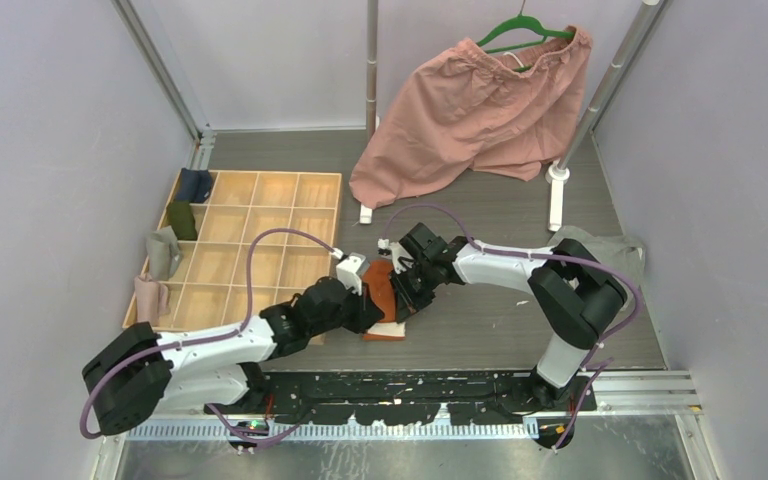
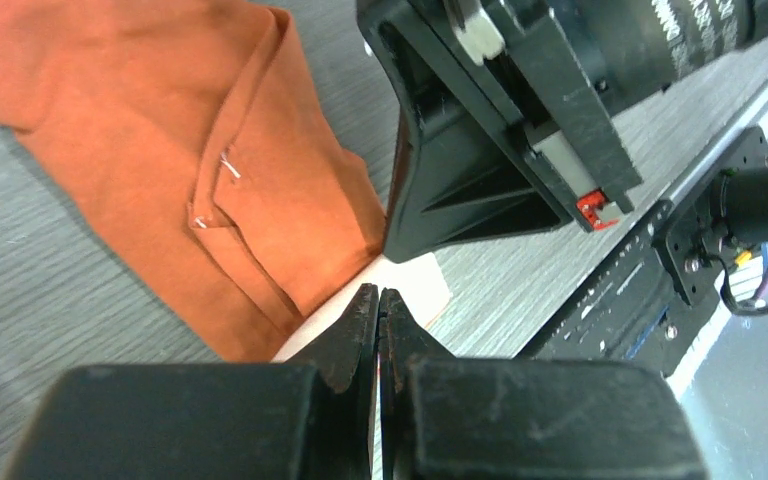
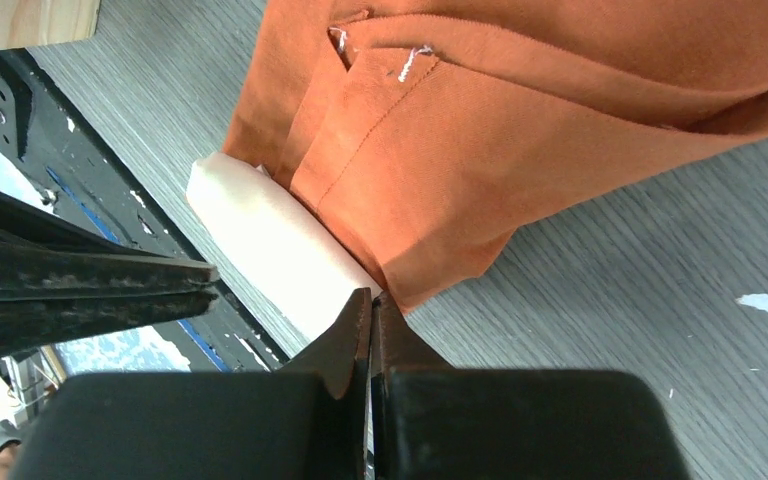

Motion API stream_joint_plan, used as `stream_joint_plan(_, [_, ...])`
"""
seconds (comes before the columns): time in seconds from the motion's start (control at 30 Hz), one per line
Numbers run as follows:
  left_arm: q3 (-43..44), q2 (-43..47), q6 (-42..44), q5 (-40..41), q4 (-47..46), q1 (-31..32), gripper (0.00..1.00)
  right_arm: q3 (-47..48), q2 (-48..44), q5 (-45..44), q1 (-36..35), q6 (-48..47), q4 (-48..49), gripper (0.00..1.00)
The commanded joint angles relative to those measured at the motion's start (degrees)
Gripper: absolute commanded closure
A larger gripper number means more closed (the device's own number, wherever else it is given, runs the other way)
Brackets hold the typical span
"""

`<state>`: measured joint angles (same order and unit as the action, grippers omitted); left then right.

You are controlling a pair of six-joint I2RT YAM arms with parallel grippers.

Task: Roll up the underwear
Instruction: Roll the underwear to the center of the board.

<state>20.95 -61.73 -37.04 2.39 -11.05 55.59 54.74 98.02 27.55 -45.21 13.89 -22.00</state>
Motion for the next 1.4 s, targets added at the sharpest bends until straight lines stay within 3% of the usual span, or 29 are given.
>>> stream_joint_plan(0.0, [0.8,-2.3,1.7,-4.9,-2.5,0.8,0.99,0.5,0.3,-0.6,0.1,0.1,0.1,0.99])
stream_joint_plan(0.2, [-0.3,-7.6,0.6,-4.1,-4.3,1.2,0.99,0.7,0.2,-1.2,0.1,0.3,0.2,0.99])
stream_joint_plan(0.4, [-2.2,-8.1,-1.5,2.8,-2.9,1.3,0.99,0.6,-0.3,-1.5,0.1,0.4,-0.1,0.96])
stream_joint_plan(0.73, [-5.1,-6.7,-3.5,4.1,-2.3,1.3,0.99,-0.6,-7.7,-4.7,0.1,1.0,4.4,0.71])
stream_joint_plan(1.0, [-6.0,-5.4,-4.1,4.6,-1.4,1.3,0.99,-12.3,-21.0,-13.3,-0.7,-3.5,21.6,0.54])
stream_joint_plan(1.13, [-6.3,-4.6,-4.5,5.4,-1.0,1.4,0.99,-14.4,-26.6,-20.1,-5.7,-12.4,22.6,0.50])
stream_joint_plan(1.37, [-6.5,-4.6,-5.3,6.0,-1.5,1.4,0.99,-16.2,-27.4,-31.4,-20.1,-28.1,21.7,0.46])
